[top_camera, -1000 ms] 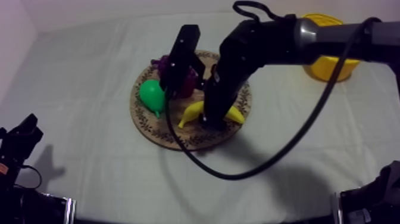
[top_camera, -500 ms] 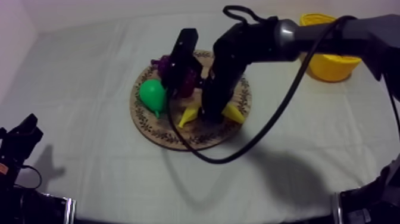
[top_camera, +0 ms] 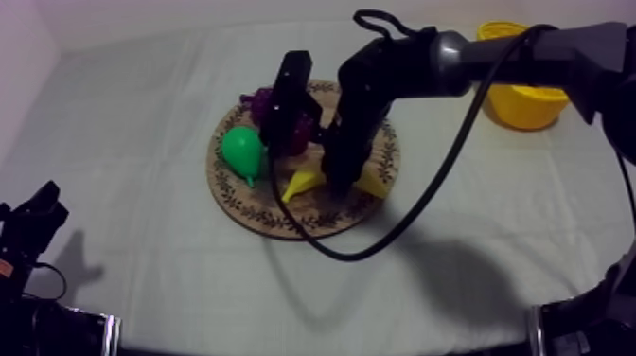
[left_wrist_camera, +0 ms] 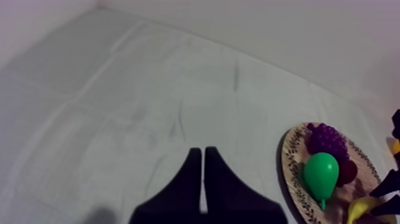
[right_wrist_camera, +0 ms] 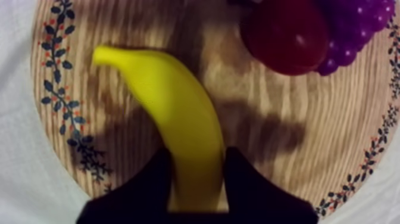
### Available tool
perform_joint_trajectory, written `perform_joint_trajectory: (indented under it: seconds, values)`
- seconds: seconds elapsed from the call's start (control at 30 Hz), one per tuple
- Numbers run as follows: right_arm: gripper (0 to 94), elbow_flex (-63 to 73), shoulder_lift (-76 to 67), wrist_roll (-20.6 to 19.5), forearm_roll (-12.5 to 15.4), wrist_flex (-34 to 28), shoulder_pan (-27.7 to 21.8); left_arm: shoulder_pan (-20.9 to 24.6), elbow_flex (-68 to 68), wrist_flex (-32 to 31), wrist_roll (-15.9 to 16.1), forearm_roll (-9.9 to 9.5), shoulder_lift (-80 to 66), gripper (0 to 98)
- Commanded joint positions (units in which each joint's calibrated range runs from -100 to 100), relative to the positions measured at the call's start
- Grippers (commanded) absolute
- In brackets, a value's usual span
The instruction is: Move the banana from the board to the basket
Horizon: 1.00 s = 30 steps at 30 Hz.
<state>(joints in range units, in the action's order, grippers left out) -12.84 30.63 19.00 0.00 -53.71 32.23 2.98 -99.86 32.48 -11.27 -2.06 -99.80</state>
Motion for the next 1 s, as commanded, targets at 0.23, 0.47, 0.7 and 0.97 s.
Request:
perform_joint_trajectory:
  seconds: [0.23, 0.47, 0.7, 0.97]
  values:
    - [21.9, -0.4, -0.6, 0.3, 0.6, -0.5, -0.8, 0.0, 0.0, 0.0, 0.0, -0.01, 0.0, 0.1]
    - [21.7, 2.4, -4.9, 2.2, 2.2, -8.5, -2.6, 0.0, 0.0, 0.0, 0.0, -0.01, 0.0, 0.1]
    - [21.5, 6.6, -11.7, 3.8, 3.9, -17.4, -6.7, 0.0, 0.0, 0.0, 0.0, -0.01, 0.0, 0.1]
    - [21.6, 11.2, -16.8, 3.6, 4.0, -22.3, -13.2, 0.0, 0.0, 0.0, 0.0, -0.01, 0.0, 0.1]
